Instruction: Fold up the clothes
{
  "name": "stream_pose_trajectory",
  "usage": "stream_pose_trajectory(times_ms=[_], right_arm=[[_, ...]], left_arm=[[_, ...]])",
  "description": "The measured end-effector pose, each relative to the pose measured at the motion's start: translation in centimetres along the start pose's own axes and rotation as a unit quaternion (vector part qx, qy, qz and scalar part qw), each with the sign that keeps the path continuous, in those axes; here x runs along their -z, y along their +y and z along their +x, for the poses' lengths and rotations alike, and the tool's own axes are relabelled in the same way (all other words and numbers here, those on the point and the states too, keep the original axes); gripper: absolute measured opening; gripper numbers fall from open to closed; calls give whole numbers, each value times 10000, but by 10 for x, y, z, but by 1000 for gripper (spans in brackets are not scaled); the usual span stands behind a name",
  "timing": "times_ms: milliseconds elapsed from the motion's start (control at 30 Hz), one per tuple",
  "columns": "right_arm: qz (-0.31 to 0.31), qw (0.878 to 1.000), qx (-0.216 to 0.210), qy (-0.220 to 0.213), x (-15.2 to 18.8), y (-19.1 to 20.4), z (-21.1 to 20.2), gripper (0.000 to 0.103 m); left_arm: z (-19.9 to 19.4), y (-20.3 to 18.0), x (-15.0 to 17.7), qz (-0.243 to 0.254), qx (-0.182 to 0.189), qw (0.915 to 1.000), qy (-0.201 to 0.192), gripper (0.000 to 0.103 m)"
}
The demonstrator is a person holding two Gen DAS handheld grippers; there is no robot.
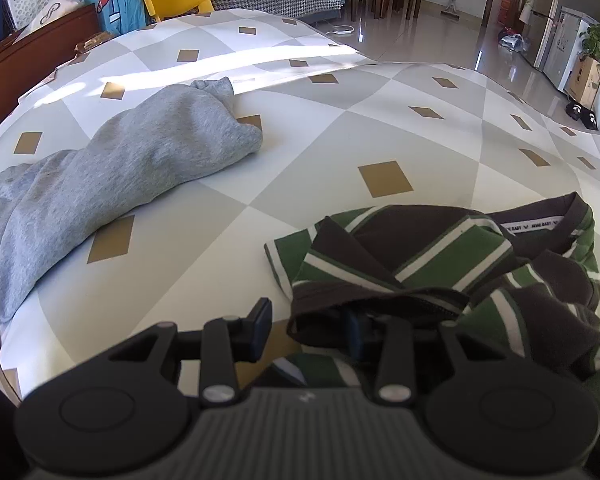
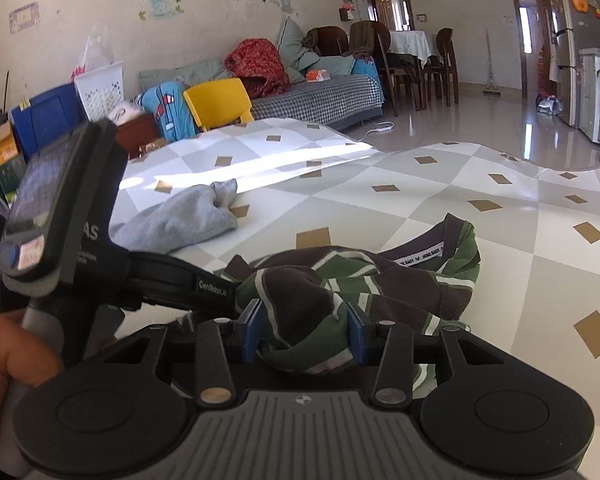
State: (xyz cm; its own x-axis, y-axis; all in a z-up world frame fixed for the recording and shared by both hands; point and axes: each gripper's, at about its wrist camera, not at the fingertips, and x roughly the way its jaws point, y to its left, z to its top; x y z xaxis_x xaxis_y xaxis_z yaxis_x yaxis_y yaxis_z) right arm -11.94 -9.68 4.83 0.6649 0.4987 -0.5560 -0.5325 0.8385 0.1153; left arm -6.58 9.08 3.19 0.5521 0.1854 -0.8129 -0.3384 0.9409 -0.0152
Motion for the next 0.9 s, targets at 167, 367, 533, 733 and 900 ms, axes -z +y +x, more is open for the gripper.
stream_pose_trajectory(times_ms=[167,367,533,733,900], right_arm=[[319,9992,222,21,2,-16,0,8],[764,9945,669,-238,-3,-36,-13,7],[995,9897,955,-371,-6,-48,-21,7],[1570,9805,1142,-304,-2,-68,-25,6],[2040,9702,1229,-445,1,-83,-38,9]], left_arm=[[1,6,-3,-234,-53,9997,-12,48],[0,11,-6,-341,-144,9993,-77,56],[-5,5,-6,-154,-170,9995,-240,68],[-7,4,-6,-132,-31,9996,-229,71],[-6,5,-6,-163,-92,9997,-182,71]])
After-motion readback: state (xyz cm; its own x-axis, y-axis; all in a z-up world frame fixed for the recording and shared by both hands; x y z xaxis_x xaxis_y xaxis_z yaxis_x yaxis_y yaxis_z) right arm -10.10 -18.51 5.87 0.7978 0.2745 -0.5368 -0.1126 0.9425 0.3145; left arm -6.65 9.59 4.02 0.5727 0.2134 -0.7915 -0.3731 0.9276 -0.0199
